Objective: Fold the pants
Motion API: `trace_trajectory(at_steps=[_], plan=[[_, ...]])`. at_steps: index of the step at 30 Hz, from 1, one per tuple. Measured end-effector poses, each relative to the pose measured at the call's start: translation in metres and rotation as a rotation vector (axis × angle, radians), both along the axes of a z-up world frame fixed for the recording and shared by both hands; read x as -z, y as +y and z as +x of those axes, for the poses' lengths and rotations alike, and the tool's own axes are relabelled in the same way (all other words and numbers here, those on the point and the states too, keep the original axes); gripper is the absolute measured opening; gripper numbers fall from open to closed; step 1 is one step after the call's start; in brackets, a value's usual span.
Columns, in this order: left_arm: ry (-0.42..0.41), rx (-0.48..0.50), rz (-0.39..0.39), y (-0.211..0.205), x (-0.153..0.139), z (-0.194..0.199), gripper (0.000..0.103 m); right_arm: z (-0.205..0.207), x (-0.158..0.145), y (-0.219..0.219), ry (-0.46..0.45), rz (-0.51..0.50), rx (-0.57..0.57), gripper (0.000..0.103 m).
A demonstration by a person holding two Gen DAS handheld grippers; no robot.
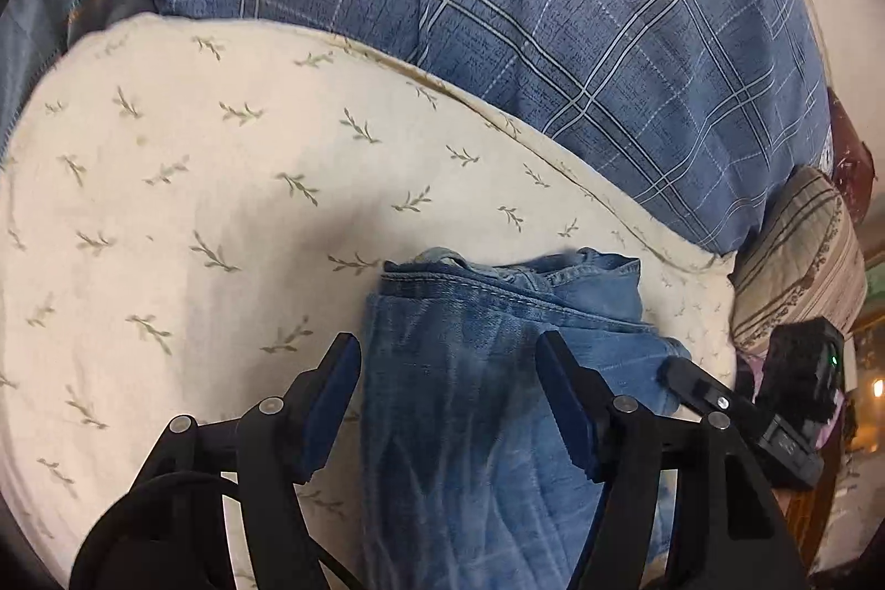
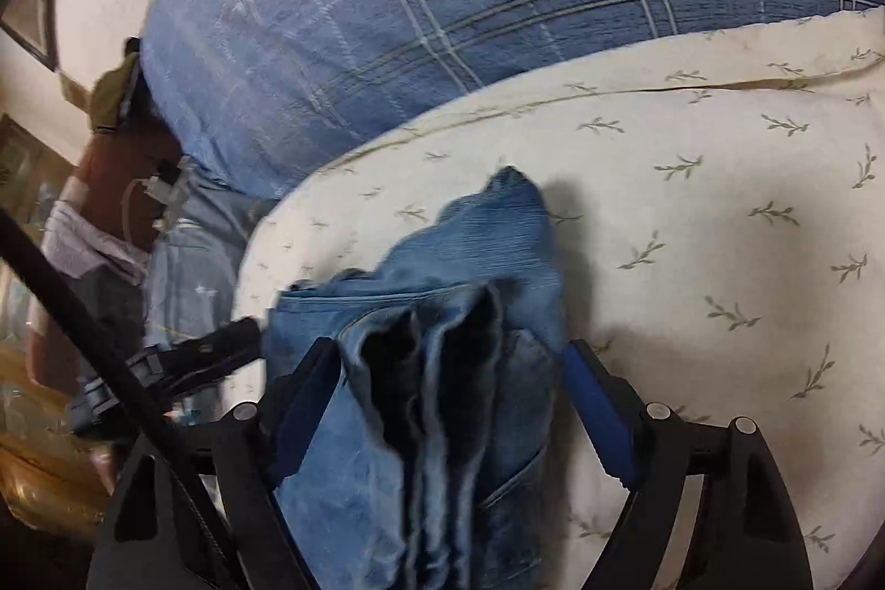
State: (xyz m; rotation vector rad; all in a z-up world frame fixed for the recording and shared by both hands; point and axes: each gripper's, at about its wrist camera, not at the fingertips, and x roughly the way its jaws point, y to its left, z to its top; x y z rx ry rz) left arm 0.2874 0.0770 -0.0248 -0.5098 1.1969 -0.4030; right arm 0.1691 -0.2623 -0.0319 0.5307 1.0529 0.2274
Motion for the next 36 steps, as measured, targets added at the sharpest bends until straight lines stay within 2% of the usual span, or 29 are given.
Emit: trace_trajectory(at_steps=[3,6,8,9,10,11,12,13,14,15,17,20,22,23,24,26,27,29,30,33,36], plan=[[0.008,0.014,0.032,-0.009,0.009,0.001,0.063,0.002,-0.001,0.002,0.004,-0.032,0.005,0.085],[0.049,0.053,0.060,-0.019,0.013,0.010,0.060,0.019,0.013,0.003,0.106,-0.042,-0.044,0.072],[0.039,0.064,0.046,-0.023,0.012,0.013,0.057,0.024,0.017,0.002,0.133,-0.047,-0.058,0.065],[0.012,0.073,0.032,-0.025,0.014,0.014,0.054,0.024,0.018,0.001,0.125,-0.029,-0.061,0.063],[0.001,0.066,0.019,-0.025,0.016,0.012,0.052,0.021,0.019,-0.001,0.114,-0.010,-0.061,0.055],[0.017,0.039,0.001,-0.025,0.022,0.012,0.045,0.020,0.022,-0.002,0.112,0.007,-0.054,0.048],[0.024,0.024,-0.014,-0.025,0.021,0.012,0.039,0.018,0.023,-0.005,0.119,0.023,-0.040,0.045],[0.004,0.033,-0.010,-0.027,0.017,0.012,0.035,0.020,0.020,-0.005,0.119,0.032,-0.042,0.038],[-0.021,0.042,-0.010,-0.027,0.011,0.011,0.025,0.020,0.016,-0.003,0.112,0.020,-0.054,0.035],[-0.042,0.044,-0.039,-0.026,0.005,0.012,0.021,0.020,0.011,-0.002,0.100,0.010,-0.064,0.034],[-0.091,0.051,-0.104,-0.026,-0.009,0.013,0.020,0.016,0.002,-0.005,0.075,0.030,-0.065,0.032],[-0.137,0.072,-0.067,-0.044,-0.016,0.026,0.022,0.013,-0.009,-0.019,0.019,0.038,-0.036,0.032],[-0.126,0.078,0.009,-0.056,0.000,0.030,0.026,0.018,-0.002,-0.024,0.027,0.007,-0.019,0.036],[-0.114,0.059,0.040,-0.057,0.008,0.029,0.034,0.020,0.007,-0.026,0.052,0.002,-0.010,0.048],[-0.094,0.044,0.046,-0.055,0.015,0.028,0.038,0.022,0.015,-0.027,0.079,0.003,0.000,0.054],[-0.056,0.033,-0.013,-0.046,0.014,0.028,0.039,0.023,0.019,-0.030,0.115,0.036,0.014,0.058],[-0.047,0.023,-0.028,-0.041,0.012,0.027,0.042,0.020,0.012,-0.031,0.105,0.052,0.021,0.060],[-0.060,-0.010,-0.060,-0.026,0.001,0.018,0.050,0.006,-0.013,-0.031,0.043,0.013,0.029,0.084],[-0.067,-0.022,-0.052,-0.020,-0.003,0.012,0.055,-0.006,-0.023,-0.033,0.015,-0.002,0.047,0.088],[-0.068,0.003,-0.018,-0.015,-0.011,-0.013,0.058,-0.033,-0.028,-0.040,0.013,0.046,0.087,0.088],[-0.030,0.034,0.007,-0.017,-0.007,-0.041,0.058,-0.060,-0.012,-0.036,0.042,0.111,0.141,0.088]])
